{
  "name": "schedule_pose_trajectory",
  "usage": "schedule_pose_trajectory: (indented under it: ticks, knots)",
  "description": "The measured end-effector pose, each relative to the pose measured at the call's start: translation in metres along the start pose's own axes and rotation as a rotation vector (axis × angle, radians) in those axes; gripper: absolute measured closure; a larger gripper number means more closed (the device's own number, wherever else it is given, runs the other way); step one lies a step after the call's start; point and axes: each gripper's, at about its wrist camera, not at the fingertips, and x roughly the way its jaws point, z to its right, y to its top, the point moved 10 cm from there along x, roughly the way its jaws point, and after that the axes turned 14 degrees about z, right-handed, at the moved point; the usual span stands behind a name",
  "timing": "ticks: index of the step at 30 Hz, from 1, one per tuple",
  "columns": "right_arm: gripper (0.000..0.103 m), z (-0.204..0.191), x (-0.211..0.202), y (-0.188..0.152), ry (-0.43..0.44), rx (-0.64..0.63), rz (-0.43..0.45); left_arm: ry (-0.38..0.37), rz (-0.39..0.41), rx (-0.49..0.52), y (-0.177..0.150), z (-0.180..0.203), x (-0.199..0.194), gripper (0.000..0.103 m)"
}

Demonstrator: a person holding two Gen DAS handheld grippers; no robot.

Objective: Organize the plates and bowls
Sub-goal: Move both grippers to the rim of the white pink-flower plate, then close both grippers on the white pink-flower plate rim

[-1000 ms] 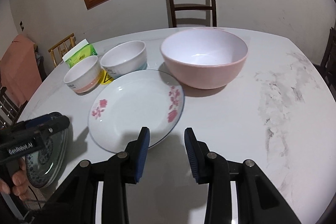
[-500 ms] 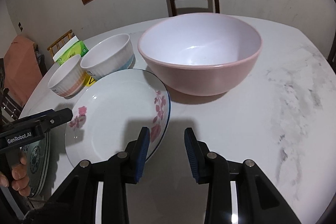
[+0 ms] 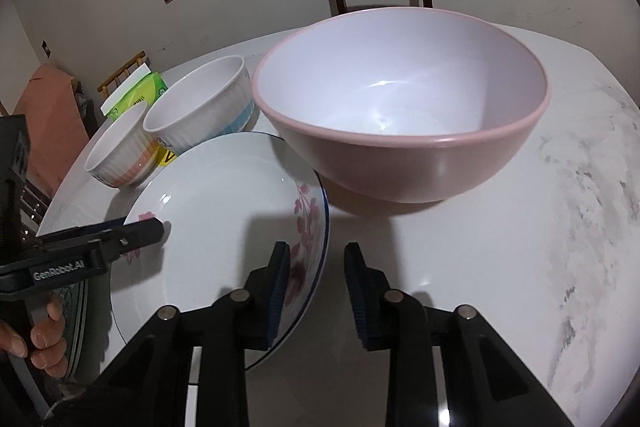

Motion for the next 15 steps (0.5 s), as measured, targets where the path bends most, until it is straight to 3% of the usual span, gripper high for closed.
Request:
schedule_pose_trajectory:
  ticks: [5,8,15]
  knots:
    - [0.087,-0.004,0.001,-0.001,0.041,0.018,-0.006,-0.013,-0.009,0.011,-0.002,0.004,0.004,0.069]
    - [0.087,-0.005,0.000,-0.002,0.037,0.024,-0.007,-0.051,-0.019,0.014,-0.003,0.010,0.005,0.080]
    - [0.087,-0.005,-0.009,-0.009,0.032,0.045,-0.036,-0.051,-0.040,0.020,-0.010,0.015,0.000,0.080]
